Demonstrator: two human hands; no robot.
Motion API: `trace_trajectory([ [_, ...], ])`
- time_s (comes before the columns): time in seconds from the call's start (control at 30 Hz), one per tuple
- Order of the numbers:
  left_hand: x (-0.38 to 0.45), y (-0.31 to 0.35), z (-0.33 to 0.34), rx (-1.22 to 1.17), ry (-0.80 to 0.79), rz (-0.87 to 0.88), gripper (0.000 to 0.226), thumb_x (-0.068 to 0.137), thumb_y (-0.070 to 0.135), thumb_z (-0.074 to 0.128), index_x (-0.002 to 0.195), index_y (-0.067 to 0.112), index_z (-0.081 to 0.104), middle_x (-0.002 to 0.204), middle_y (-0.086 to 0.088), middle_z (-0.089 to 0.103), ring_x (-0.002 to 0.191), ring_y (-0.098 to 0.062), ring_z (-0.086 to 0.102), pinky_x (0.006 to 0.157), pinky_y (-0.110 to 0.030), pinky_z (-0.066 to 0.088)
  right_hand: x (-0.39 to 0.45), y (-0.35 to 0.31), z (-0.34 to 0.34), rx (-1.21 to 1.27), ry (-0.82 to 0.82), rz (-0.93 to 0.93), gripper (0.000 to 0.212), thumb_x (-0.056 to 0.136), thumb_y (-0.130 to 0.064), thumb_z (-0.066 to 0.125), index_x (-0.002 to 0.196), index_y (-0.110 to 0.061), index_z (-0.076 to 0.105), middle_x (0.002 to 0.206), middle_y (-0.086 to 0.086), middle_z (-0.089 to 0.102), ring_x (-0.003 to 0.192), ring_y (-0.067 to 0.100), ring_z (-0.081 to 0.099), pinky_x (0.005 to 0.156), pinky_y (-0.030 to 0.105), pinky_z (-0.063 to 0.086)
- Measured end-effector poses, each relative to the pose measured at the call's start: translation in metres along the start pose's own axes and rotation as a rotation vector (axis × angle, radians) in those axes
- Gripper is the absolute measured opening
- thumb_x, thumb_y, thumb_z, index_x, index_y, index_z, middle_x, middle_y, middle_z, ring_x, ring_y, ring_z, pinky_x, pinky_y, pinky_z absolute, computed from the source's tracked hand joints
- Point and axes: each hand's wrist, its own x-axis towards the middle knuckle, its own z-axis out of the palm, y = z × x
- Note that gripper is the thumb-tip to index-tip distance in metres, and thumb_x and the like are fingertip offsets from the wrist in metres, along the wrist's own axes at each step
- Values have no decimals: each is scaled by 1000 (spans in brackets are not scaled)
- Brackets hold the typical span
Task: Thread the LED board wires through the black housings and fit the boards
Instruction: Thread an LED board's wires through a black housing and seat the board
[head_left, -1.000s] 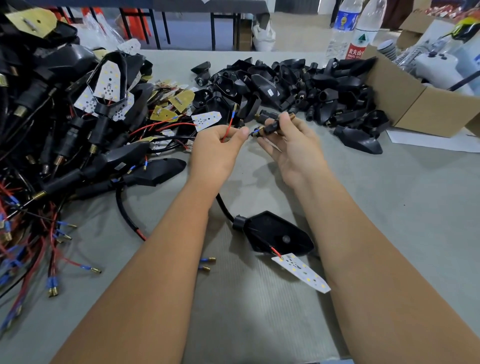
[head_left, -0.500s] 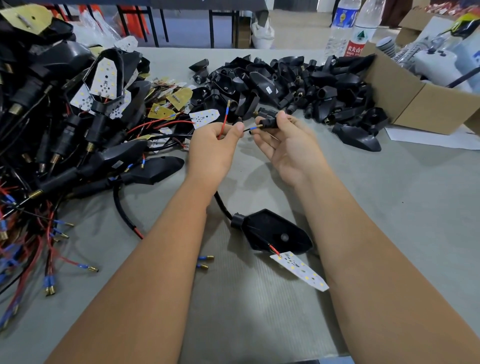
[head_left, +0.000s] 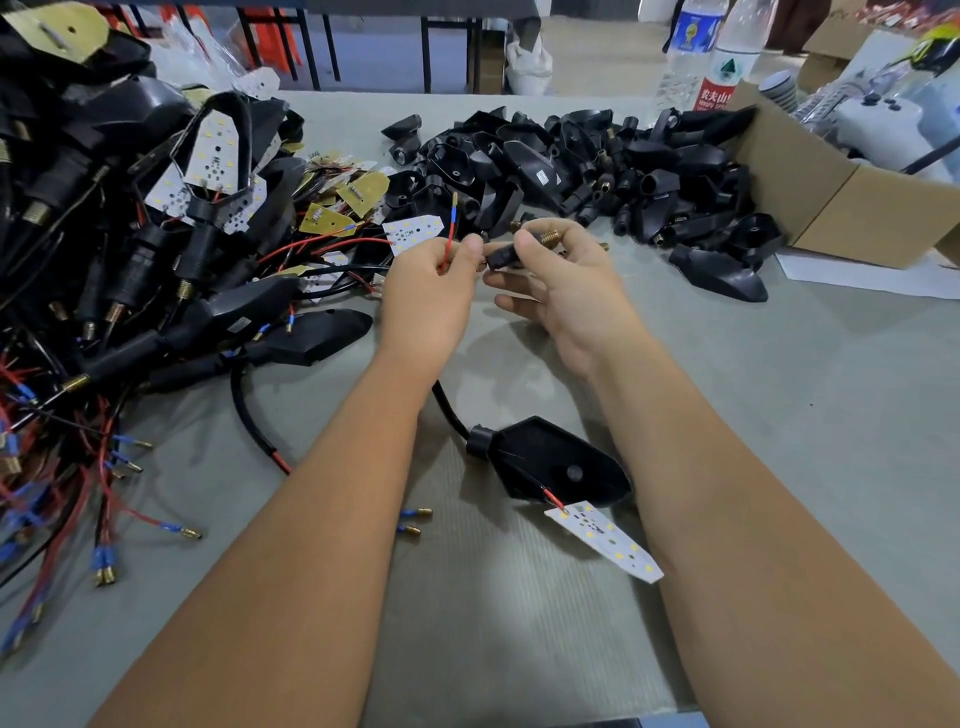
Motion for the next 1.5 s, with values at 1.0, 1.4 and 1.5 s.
trace_trajectory([
  [1.0,-4,-1,2,76,-101,0,38,106,34,33,73,22,47,64,4,52,59,-14,44,64,-33,37,1,-7,-5,261,140,-66,16,100,-2,46,89,-11,54,80,10,64,67,19,62,65,28,56],
  [1.4,-4,0,3,39,-63,-10,39,106,31,32,69,20,43,62,2,49,58,-16,42,61,-33,35,-1,0,1,-20,78,-66,13,92,-5,62,96,-16,68,83,-2,64,79,13,59,71,25,54],
  [1.5,-5,3,2,-124,-69,-66,32,105,28,34,86,22,59,71,0,63,60,-12,57,54,-26,45,-1,0,0,-11,120,-57,10,95,-11,60,94,-17,67,90,0,70,81,16,65,64,25,55],
])
